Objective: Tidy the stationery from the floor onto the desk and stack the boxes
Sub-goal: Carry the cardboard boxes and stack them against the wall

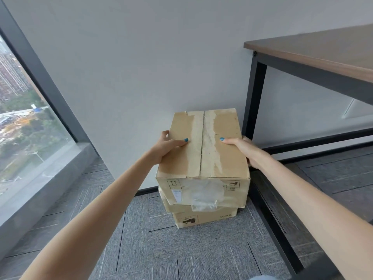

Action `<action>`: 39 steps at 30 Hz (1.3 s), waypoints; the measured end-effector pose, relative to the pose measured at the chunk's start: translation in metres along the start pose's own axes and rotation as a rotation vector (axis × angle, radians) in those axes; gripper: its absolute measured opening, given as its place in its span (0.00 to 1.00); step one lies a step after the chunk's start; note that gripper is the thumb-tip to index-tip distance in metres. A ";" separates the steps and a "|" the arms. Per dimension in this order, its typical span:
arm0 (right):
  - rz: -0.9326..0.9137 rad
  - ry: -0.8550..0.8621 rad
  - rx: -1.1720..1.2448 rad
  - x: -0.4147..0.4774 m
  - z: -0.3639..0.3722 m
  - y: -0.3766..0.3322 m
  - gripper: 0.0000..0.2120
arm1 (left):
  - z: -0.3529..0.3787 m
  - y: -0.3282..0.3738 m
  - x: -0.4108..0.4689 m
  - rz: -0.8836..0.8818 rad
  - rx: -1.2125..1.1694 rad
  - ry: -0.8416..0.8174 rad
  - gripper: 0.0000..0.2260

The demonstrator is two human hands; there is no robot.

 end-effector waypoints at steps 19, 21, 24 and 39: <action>0.129 0.100 0.168 -0.008 0.016 0.031 0.34 | -0.041 -0.050 -0.021 0.432 0.827 -0.150 0.47; 0.151 0.130 0.215 -0.013 0.027 0.030 0.30 | -0.052 -0.045 -0.014 0.490 0.893 -0.074 0.44; 0.140 0.220 0.286 -0.018 0.046 0.024 0.30 | -0.061 -0.038 -0.005 0.598 1.064 0.019 0.40; -0.030 0.587 -0.098 -0.022 0.059 0.037 0.22 | -0.058 -0.071 -0.019 0.778 0.932 0.321 0.33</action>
Point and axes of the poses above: each hand's wrist, its own x-axis towards the middle knuckle, its own z-axis out of the palm, y = z × x, the point moved 1 cm from there along x, towards the middle knuckle, and after that the axes turned 2 degrees about -y, right-handed, at the moved point
